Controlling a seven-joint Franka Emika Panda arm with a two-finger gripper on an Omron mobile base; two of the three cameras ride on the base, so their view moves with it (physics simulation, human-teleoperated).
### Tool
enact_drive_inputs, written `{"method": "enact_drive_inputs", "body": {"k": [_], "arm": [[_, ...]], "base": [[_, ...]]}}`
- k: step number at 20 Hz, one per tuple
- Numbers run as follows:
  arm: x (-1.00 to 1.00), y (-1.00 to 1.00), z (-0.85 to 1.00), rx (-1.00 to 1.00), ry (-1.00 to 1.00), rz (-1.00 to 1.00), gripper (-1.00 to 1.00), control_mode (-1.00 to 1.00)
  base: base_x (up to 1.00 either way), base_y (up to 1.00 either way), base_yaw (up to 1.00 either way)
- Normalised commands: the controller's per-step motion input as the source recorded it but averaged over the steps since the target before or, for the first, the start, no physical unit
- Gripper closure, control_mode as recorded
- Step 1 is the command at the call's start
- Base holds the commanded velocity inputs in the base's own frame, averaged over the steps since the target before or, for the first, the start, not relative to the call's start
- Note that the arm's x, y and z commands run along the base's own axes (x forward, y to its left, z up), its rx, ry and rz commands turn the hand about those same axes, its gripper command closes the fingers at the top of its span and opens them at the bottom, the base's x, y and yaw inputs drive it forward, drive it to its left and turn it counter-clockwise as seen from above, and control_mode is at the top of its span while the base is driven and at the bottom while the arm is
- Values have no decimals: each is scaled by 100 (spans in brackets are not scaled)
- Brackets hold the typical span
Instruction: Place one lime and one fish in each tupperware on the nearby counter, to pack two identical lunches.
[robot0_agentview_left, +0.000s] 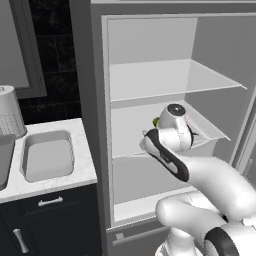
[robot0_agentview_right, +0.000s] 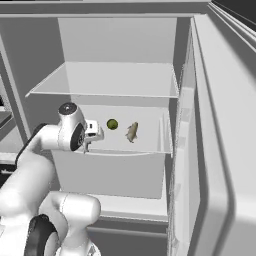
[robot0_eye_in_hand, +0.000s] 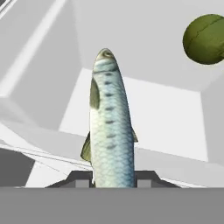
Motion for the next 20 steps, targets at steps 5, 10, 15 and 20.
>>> {"method": "enact_drive_inputs", "body": {"k": [5,10,15,20], "arm": [[-100,-17,39,2,-6,0,100,-100],[-100,-13,49,2,-15,-4,100,-100],[-100,-15,72,4,-17,-8,100,-100],[-100,0,-14,-1,-4,-11,100,-100]], "base": [[0,0,0],[0,0,0],[0,0,0],[0,0,0]]}}
